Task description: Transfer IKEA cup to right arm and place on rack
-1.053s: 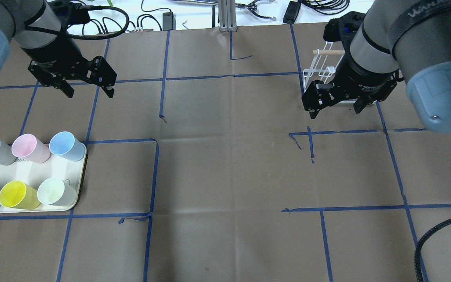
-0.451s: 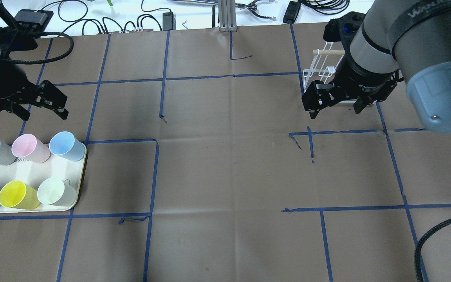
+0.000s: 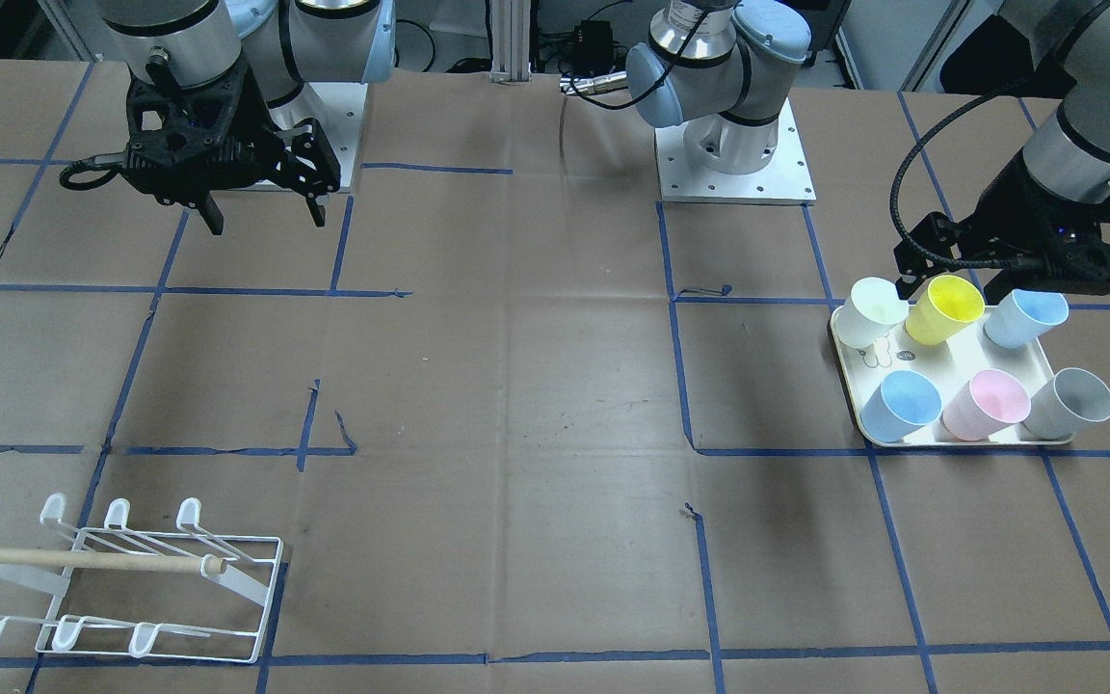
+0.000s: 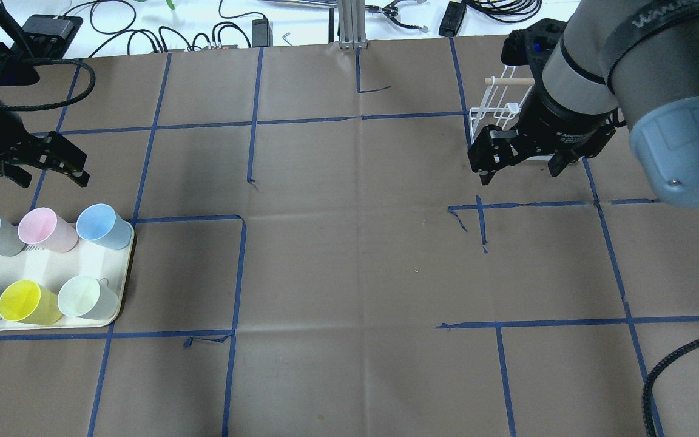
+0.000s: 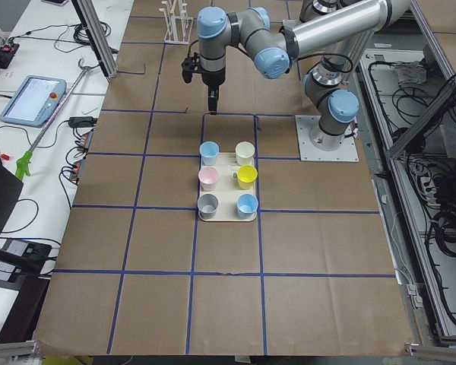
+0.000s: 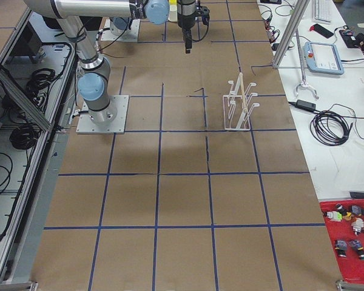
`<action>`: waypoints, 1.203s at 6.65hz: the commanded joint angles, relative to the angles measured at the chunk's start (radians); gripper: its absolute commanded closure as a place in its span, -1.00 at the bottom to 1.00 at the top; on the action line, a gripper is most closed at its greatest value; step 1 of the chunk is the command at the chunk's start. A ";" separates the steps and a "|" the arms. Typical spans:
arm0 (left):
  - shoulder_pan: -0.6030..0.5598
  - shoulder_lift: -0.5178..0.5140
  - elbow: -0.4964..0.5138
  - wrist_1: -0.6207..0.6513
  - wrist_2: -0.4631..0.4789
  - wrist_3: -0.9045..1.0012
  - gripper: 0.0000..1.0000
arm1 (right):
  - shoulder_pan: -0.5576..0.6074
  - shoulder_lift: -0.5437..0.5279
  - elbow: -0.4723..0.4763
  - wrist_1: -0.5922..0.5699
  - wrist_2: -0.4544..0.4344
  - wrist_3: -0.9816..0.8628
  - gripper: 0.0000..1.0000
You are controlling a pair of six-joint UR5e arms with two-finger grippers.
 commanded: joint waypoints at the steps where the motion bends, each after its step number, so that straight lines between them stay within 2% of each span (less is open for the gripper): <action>1: 0.002 -0.046 -0.038 0.092 -0.001 0.020 -0.99 | 0.000 0.000 0.003 -0.001 0.000 0.000 -1.00; 3: 0.037 -0.105 -0.069 0.158 -0.002 0.021 -0.99 | 0.000 0.000 0.003 -0.001 0.000 0.000 -1.00; 5: 0.042 -0.150 -0.168 0.309 -0.002 0.017 -0.99 | 0.000 0.002 0.003 -0.001 0.002 0.000 -1.00; 6: 0.042 -0.167 -0.243 0.432 -0.001 0.017 -0.99 | 0.000 0.002 0.003 -0.001 0.000 0.000 -1.00; 8: 0.042 -0.176 -0.298 0.479 -0.001 0.012 -0.99 | 0.000 0.002 0.003 -0.001 0.000 0.000 -1.00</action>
